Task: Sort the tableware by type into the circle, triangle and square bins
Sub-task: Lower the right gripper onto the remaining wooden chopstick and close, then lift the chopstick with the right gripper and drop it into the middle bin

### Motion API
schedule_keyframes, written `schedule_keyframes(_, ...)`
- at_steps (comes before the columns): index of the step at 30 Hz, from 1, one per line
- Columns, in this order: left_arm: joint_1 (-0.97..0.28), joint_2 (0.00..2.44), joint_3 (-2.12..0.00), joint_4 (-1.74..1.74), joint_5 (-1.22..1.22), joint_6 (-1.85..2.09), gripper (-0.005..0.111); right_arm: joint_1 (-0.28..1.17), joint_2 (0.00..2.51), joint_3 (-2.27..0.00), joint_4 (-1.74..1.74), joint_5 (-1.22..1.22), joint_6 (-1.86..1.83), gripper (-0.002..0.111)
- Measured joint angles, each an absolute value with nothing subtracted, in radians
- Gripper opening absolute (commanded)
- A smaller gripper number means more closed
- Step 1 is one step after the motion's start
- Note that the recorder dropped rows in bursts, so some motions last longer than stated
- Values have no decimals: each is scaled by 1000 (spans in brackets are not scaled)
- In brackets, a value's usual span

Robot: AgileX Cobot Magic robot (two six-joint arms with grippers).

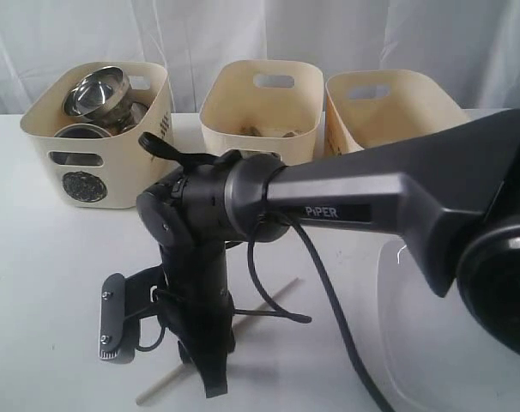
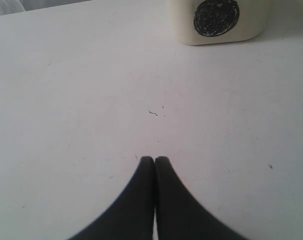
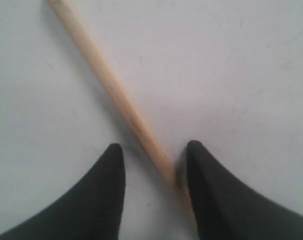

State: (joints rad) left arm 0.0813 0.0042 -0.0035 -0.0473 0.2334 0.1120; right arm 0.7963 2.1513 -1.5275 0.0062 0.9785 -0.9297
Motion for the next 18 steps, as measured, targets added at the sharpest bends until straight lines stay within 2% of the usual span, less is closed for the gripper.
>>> schedule_keyframes(3, 81, 4, -3, -47, 233, 112, 0, 796, 2153, -1529, 15, 990, -930, 5)
schedule_keyframes(4, 81, 4, -3, -47, 233, 112, 0, 796, 2155, -1530, 17, 990, -930, 0)
schedule_keyframes(14, 81, 4, -3, -47, 233, 112, 0, 796, 2110, -1568, 26, 980, -916, 0)
schedule_keyframes(18, 81, 4, -3, -47, 233, 112, 0, 796, 1991, -1631, -60, 805, -833, 0)
